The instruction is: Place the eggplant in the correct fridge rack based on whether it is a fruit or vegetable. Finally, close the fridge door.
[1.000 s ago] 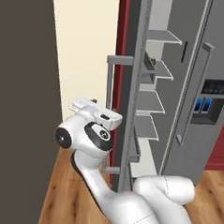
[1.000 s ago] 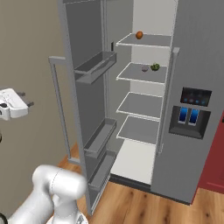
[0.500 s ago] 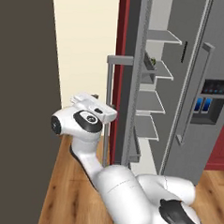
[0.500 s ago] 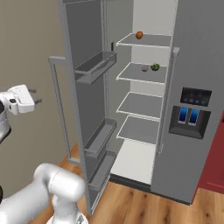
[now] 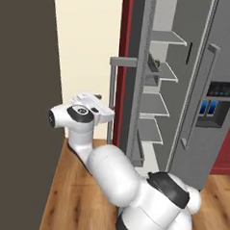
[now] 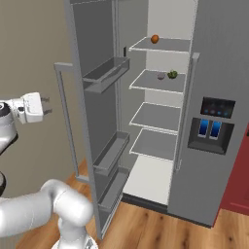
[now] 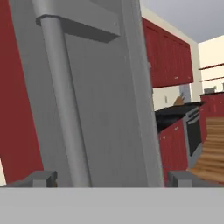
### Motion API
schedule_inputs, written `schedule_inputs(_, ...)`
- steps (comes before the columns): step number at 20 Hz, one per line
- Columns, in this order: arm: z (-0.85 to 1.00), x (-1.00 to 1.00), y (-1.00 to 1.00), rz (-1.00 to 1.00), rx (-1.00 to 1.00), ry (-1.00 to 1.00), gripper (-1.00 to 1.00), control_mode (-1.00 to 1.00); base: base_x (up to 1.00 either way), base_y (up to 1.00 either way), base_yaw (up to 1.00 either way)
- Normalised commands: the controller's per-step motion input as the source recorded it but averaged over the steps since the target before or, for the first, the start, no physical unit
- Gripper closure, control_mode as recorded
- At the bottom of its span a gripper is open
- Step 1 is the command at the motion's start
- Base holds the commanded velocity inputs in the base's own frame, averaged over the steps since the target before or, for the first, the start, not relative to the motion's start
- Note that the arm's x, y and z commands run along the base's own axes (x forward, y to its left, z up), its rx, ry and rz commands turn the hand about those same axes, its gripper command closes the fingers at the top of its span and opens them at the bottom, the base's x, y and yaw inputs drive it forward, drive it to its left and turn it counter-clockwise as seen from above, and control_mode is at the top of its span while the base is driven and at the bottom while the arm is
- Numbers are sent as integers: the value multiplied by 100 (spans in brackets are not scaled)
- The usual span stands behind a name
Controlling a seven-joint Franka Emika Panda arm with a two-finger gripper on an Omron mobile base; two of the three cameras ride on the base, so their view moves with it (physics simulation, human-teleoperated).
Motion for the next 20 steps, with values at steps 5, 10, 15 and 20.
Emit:
schedule_inputs(5, -17, 48, 0, -14, 0, 0, -100, -100, 0, 0, 0)
schedule_inputs(10, -12, 43, -3, -13, 0, 0, -100, -100, 0, 0, 0)
schedule_inputs(15, -6, 30, -9, -12, 0, 0, -100, -100, 0, 0, 0)
schedule_inputs(20, 0, 0, -53, -8, 0, 0, -100, -100, 0, 0, 0)
